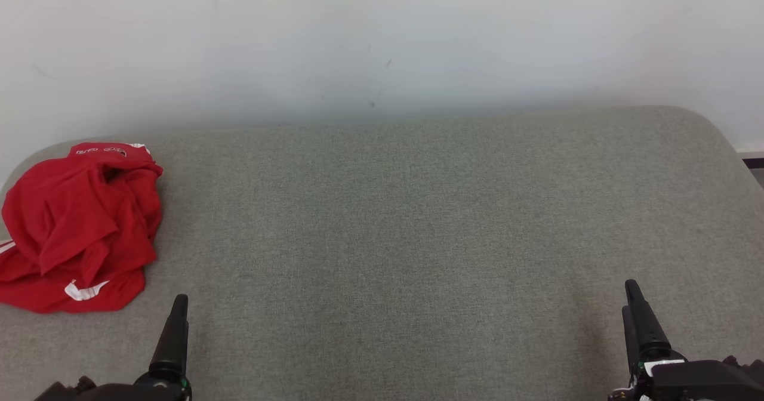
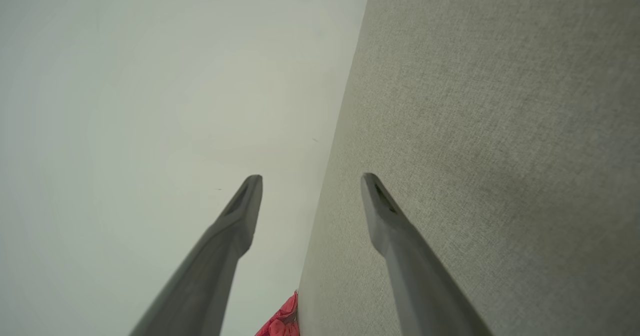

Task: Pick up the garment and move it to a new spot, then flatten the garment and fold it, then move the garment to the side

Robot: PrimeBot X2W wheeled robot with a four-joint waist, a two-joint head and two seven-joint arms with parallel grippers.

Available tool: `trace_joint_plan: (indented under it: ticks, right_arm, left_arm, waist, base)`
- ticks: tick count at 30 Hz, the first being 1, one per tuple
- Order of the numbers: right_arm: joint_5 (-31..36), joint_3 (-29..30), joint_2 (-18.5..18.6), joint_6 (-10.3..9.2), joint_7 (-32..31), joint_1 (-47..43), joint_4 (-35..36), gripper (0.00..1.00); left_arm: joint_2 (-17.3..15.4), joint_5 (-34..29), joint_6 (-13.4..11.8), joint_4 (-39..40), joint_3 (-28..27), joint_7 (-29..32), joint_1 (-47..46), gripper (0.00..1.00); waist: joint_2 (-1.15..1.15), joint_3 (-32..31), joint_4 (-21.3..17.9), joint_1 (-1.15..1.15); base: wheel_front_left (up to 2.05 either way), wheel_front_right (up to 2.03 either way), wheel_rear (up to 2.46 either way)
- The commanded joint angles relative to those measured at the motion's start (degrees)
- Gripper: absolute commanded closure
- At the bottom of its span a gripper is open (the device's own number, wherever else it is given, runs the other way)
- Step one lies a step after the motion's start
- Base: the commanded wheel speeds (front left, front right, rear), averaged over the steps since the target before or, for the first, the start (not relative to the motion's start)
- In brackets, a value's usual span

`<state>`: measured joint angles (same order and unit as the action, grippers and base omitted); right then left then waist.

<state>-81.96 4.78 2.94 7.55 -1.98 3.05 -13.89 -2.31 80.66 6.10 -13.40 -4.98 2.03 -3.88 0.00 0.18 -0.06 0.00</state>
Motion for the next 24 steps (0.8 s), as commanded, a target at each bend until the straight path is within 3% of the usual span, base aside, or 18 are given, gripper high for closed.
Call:
trace_joint_plan:
  ticks: [1, 24]
  right_arm:
    - [2.9, -0.25, 0.56, -0.02, 0.71, 0.44, 1.55, 0.0]
    - [29.6, -4.07, 2.04, -0.04, 5.82, -0.58, 5.55, 0.0]
  left_arm:
    - [-0.28, -3.34, -0.28, 1.87, 0.28, -0.76, -0.91, 0.0]
    - [-1.71, -33.05, -3.7, 6.79, 4.1, -5.86, 0.01, 0.0]
  waist:
    - [0.0, 0.04, 0.0, 0.0]
    - [0.0, 0.36, 0.54, 0.0]
  base:
    - [0.0, 0.0, 0.0]
    - [0.0, 0.0, 0.0]
